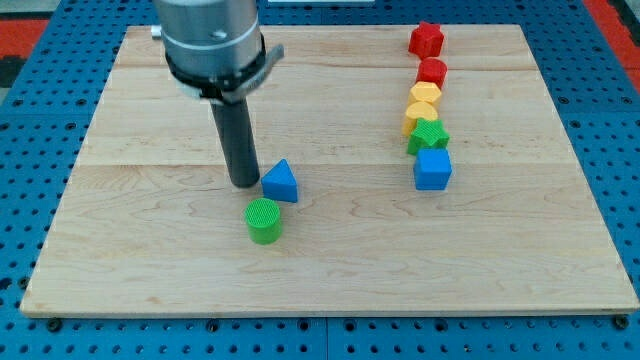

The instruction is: Move the blue triangle below the blue cube

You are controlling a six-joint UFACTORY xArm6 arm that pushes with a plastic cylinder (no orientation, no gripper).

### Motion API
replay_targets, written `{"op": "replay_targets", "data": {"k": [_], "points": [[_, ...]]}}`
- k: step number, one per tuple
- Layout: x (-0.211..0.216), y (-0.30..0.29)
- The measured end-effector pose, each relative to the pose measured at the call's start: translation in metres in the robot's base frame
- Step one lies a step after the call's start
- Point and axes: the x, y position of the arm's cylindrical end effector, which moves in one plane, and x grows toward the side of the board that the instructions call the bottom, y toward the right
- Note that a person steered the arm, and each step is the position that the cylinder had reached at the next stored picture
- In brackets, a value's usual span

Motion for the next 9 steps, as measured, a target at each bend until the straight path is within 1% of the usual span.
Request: {"op": "replay_targets", "data": {"k": [1, 2, 3, 4, 5, 6, 7, 8, 9], "points": [[0.012, 0.071], [-0.017, 0.040], [-0.039, 0.050], [-0.018, 0.102], [0.003, 0.135], [0.003, 0.138], [0.005, 0.178], [0.018, 0.209], [0.070, 0.229]]}}
